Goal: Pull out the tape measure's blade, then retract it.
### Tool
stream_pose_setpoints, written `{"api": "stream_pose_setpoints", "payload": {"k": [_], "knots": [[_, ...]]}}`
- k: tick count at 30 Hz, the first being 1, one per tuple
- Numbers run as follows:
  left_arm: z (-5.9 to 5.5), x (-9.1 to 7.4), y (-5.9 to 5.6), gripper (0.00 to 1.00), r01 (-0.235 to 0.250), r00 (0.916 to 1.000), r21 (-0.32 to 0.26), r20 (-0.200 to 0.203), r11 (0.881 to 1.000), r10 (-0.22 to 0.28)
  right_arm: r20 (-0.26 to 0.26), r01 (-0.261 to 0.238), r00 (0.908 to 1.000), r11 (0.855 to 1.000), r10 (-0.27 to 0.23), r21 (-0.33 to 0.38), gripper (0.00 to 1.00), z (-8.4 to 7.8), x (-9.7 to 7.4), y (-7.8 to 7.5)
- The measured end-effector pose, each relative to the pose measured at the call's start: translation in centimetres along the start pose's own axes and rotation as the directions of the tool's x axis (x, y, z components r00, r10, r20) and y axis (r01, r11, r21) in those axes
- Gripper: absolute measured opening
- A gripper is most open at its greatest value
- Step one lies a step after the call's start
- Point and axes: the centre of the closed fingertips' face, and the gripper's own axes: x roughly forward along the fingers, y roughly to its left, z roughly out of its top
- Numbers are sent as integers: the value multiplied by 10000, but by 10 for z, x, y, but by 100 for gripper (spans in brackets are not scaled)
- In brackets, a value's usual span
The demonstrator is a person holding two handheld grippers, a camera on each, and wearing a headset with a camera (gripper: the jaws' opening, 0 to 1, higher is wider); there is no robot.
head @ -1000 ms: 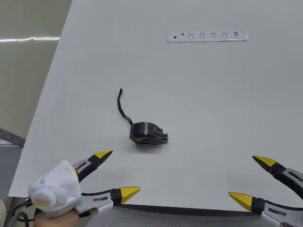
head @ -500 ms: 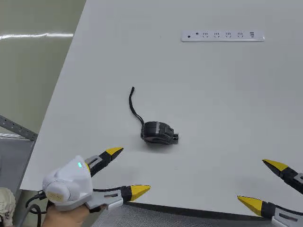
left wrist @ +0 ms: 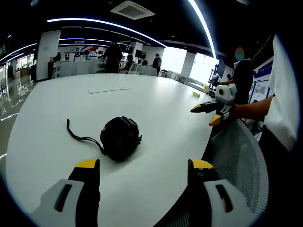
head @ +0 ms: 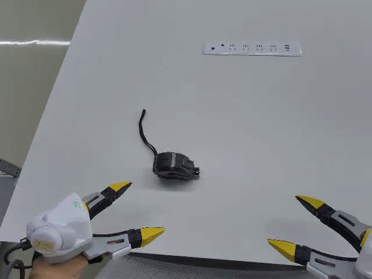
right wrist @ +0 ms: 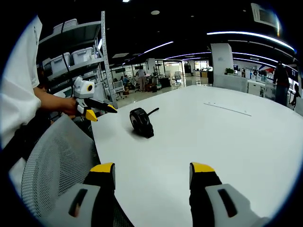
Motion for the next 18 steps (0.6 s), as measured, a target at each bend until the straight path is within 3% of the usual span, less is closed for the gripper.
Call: {"api": "stream_pose_setpoints", "payload": {"k": [11, 18], "knots": [[6, 8, 12, 73, -224, 9997, -155, 0, 9996, 224, -16, -274, 9996, 9995, 273, -162, 63, 2, 8, -4], [8, 14, 13, 73, -128, 9999, -148, 12, 9998, 128, 48, -535, 9985, 9984, 536, -185, 62, 3, 14, -4]]}}
